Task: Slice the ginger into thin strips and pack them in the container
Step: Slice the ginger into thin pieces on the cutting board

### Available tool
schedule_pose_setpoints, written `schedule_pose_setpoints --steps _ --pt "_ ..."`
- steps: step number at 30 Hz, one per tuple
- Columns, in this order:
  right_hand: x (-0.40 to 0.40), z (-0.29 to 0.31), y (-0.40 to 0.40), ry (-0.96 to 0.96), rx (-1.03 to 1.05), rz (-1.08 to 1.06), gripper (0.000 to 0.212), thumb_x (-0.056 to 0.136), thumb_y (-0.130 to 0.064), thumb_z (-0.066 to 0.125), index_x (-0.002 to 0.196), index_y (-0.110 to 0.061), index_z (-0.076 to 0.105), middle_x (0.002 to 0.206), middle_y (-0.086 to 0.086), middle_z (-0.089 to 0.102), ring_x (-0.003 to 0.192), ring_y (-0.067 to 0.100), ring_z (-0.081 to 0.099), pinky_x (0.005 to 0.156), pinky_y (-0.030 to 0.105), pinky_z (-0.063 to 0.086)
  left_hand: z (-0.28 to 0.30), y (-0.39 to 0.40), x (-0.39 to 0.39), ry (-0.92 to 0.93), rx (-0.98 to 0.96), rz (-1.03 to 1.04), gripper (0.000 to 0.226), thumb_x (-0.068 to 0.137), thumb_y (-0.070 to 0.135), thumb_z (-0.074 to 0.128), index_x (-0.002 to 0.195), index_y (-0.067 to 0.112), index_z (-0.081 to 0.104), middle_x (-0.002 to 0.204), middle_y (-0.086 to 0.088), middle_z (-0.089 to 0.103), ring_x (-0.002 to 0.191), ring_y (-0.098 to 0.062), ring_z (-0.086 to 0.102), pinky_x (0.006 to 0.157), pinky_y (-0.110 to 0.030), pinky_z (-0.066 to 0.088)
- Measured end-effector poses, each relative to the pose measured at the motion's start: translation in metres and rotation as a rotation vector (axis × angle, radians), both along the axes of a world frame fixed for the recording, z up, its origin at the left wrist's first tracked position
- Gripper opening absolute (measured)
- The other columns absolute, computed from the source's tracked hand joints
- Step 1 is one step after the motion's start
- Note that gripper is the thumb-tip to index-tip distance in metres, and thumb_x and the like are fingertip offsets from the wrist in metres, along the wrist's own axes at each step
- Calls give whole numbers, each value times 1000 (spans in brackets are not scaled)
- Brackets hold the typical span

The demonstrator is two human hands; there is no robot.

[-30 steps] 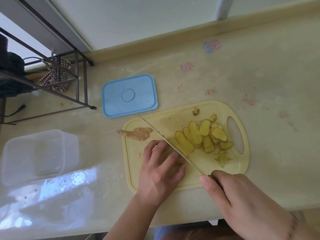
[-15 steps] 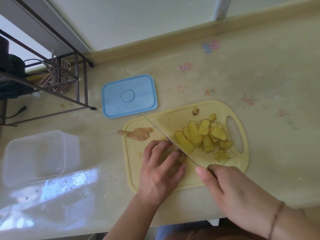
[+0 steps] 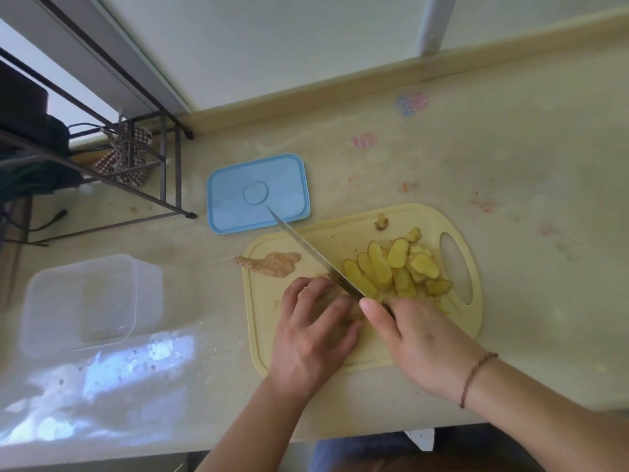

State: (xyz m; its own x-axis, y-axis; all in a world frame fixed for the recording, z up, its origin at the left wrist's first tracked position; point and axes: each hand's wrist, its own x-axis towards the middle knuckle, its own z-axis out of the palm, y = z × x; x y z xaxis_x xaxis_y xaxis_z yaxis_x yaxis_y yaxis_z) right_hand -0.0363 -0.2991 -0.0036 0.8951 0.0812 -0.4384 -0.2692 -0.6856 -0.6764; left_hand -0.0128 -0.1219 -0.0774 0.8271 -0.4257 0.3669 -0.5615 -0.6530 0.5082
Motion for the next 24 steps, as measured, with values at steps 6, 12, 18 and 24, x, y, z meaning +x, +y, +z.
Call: schedule_pose_setpoints --steps 6,12,18,24 --pt "-20 3 -7 37 -23 26 57 85 -65 13 65 -23 45 55 -6 47 50 6 44 51 22 33 -1 -2 -3 6 -24 14 18 79 19 83 90 7 74 112 -12 62 107 -36 54 95 -39 47" --pt "2 4 -19 86 105 -92 61 82 -68 16 60 -16 39 49 -3 40 43 11 38 50 33 40 2 0 -3 -15 -4 -3 22 80 23 83 92 7 74 114 -10 60 110 -35 54 97 -39 47" --pt "-18 28 -14 94 42 -41 58 83 -66 20 61 -18 43 49 -3 42 46 8 43 52 25 37 3 -1 -5 -5 -34 28 21 77 18 84 92 7 74 113 -12 64 112 -35 57 100 -40 47" --pt "-30 41 -9 78 -9 -48 53 83 -67 18 60 -24 40 49 -3 45 52 4 47 51 24 36 6 -5 -4 7 -20 47 18 76 18 85 89 8 76 112 -10 65 109 -33 57 100 -33 45"
